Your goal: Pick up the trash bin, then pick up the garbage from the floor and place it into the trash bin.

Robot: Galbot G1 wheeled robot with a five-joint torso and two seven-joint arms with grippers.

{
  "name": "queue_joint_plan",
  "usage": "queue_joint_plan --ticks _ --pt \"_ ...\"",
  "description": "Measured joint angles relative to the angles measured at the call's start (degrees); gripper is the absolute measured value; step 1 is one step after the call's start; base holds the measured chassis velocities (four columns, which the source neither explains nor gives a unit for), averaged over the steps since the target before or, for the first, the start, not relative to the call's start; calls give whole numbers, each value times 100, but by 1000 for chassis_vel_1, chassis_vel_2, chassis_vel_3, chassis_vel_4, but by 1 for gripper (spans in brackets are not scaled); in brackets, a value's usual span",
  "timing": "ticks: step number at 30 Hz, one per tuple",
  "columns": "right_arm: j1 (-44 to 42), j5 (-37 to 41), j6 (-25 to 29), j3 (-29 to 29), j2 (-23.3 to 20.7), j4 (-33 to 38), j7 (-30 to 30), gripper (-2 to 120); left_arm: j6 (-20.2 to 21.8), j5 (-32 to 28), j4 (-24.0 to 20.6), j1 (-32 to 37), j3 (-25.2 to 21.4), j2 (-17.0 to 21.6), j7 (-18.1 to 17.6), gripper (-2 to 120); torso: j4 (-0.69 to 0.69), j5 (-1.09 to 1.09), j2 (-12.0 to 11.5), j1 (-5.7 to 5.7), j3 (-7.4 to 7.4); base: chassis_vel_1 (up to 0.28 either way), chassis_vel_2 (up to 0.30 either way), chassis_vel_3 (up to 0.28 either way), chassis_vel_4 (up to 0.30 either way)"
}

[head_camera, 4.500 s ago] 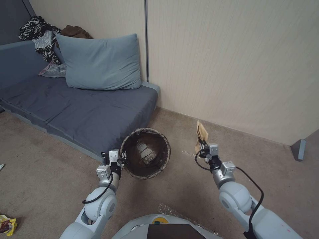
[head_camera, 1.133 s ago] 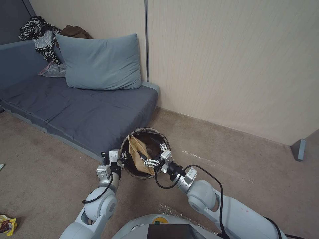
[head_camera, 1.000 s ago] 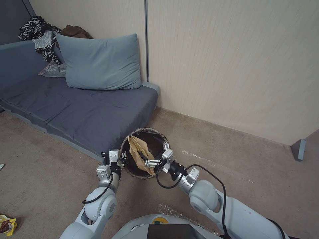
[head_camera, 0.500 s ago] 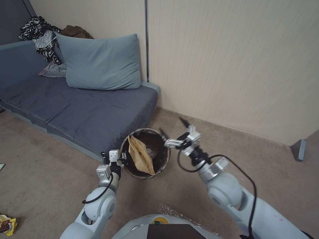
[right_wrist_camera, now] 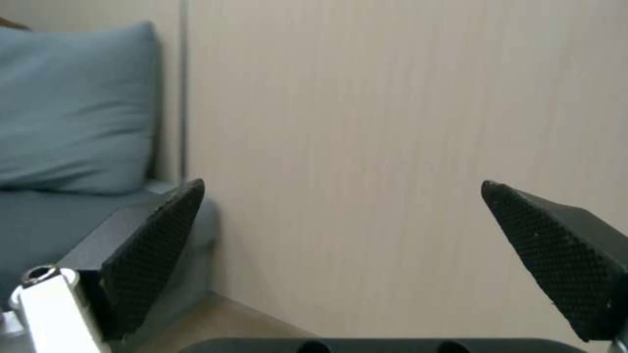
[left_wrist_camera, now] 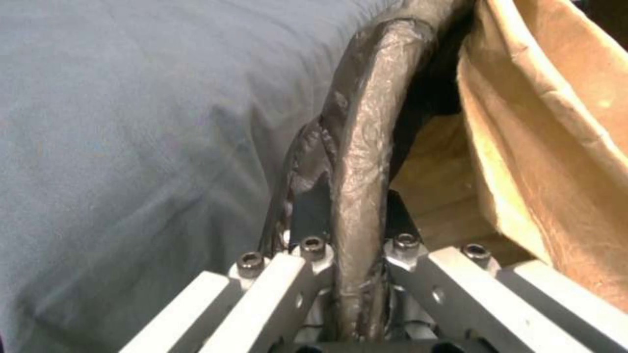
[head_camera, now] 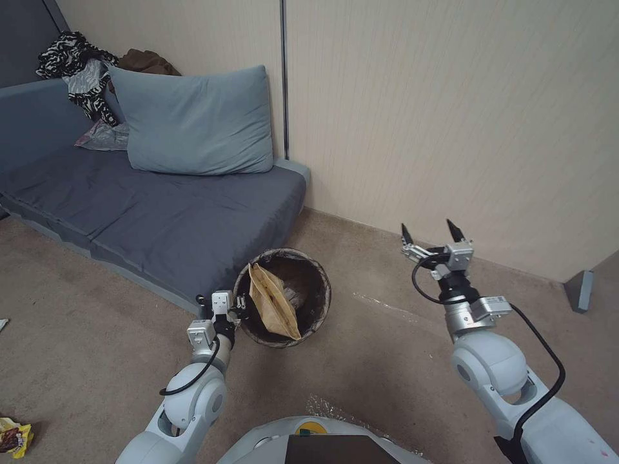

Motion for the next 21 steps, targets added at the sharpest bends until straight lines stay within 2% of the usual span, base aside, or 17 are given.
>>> queue_joint_plan --ticks 7,14,15,17,21 --pt "-265 -215 0 495 322 -508 483 100 0 0 0 0 0 0 0 0 1 -1 0 0 0 0 0 0 0" --pt "-325 -470 -29 503 737 -707 700 100 0 0 0 0 0 0 0 0 1 -2 0 0 0 0 0 0 0" --pt "-376 -629 -46 447 1004 -716 720 100 0 0 0 0 0 0 0 0 2 -3 0 0 0 0 0 0 0" --pt "-445 -729 -46 425 1168 -716 720 100 0 0 0 0 0 0 0 0 1 -3 0 0 0 0 0 0 0" --pt "-574 -839 -36 408 1317 -711 712 100 0 0 0 0 0 0 0 0 1 -2 0 0 0 0 0 0 0"
